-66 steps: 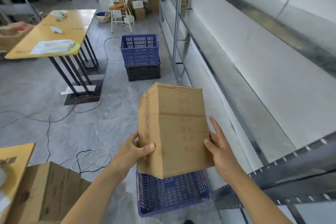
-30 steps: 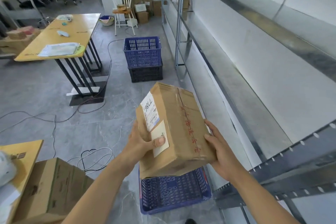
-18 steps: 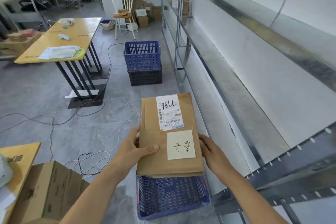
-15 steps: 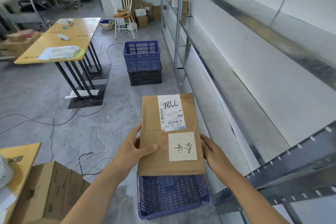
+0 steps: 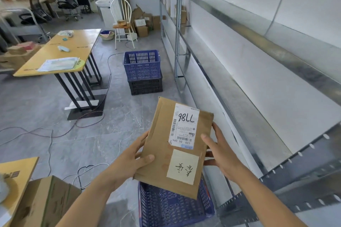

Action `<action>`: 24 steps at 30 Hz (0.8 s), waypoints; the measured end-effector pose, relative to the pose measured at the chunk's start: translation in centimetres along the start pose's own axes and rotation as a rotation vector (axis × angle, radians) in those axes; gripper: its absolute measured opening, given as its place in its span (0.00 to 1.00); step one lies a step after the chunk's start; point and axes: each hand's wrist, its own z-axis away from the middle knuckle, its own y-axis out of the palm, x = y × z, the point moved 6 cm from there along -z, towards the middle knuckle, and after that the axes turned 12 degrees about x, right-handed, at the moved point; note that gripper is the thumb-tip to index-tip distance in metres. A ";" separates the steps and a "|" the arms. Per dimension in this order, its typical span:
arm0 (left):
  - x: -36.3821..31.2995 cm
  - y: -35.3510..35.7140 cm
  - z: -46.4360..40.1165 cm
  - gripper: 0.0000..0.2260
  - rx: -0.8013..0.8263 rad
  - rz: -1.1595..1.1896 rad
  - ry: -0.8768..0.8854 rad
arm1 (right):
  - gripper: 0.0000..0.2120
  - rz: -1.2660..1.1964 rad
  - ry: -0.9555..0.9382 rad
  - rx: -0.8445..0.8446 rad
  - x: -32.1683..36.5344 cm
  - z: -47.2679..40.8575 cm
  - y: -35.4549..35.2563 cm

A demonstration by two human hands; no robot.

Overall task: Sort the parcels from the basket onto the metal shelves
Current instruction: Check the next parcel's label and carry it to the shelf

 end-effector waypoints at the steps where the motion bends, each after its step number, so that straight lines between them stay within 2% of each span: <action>1: -0.5 -0.1 -0.1 0.34 0.011 -0.013 -0.002 | 0.27 -0.024 0.001 0.004 0.3 -0.2 -0.5; 6: -1.3 0.4 -0.4 0.30 0.037 -0.105 -0.027 | 0.15 -0.147 0.008 -0.093 1.3 -1.0 -1.9; 7: -1.3 0.5 -0.4 0.30 0.034 -0.131 -0.026 | 0.17 -0.157 0.002 -0.112 1.3 -1.2 -2.1; 10: -1.2 0.2 -0.4 0.29 0.036 -0.210 -0.024 | 0.35 -0.235 -0.019 -0.106 1.2 -1.2 -2.8; 11: -1.3 0.0 -0.4 0.29 0.030 -0.227 -0.024 | 0.37 -0.219 -0.015 -0.079 1.2 -1.2 -2.9; 12: -1.5 -0.4 -0.4 0.28 0.014 -0.237 -0.023 | 0.33 -0.190 -0.010 -0.055 1.2 -1.1 -3.0; 14: -2.0 -1.1 -0.4 0.26 -0.056 -0.254 -0.011 | 0.19 -0.157 -0.016 -0.053 1.0 -1.0 -3.1; 15: -2.2 -1.5 -0.5 0.25 -0.111 -0.266 -0.010 | 0.15 -0.164 -0.028 -0.059 0.7 -1.0 -3.2; 18: -2.6 -2.8 -0.7 0.18 -0.320 -0.278 0.009 | 0.19 -0.214 -0.057 -0.073 0.0 -0.8 -3.1; 21: -2.7 -3.4 -0.9 0.16 -0.478 -0.178 0.063 | 0.24 -0.216 -0.081 -0.086 -0.3 -0.8 -2.6; 24: -2.6 -3.6 -1.1 0.23 -0.555 -0.028 0.103 | 0.25 -0.255 -0.088 -0.070 -0.6 -0.7 -2.1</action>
